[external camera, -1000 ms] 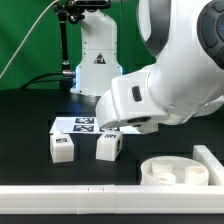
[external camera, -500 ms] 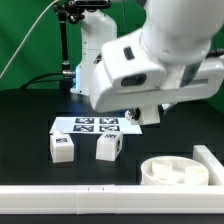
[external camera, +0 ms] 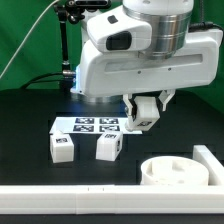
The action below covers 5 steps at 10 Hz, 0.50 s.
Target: Assemble stool
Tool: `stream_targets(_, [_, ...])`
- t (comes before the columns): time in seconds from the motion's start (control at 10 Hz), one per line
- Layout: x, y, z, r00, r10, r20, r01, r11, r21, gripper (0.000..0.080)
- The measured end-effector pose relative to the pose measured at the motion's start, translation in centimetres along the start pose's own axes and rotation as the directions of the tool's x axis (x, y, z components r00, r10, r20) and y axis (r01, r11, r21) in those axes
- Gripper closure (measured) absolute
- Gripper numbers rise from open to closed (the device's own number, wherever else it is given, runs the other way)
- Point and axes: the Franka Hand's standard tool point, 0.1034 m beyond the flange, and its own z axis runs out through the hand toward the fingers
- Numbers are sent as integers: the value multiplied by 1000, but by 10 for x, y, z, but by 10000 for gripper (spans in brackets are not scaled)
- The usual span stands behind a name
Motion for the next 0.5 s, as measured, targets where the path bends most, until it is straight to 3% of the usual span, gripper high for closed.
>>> stream_targets(0.3, [8,5,-14,977,145,-157,-129,986,109,472])
stream_targets(0.5, [12,7,-17,938,146,-314,-128,989,77,472])
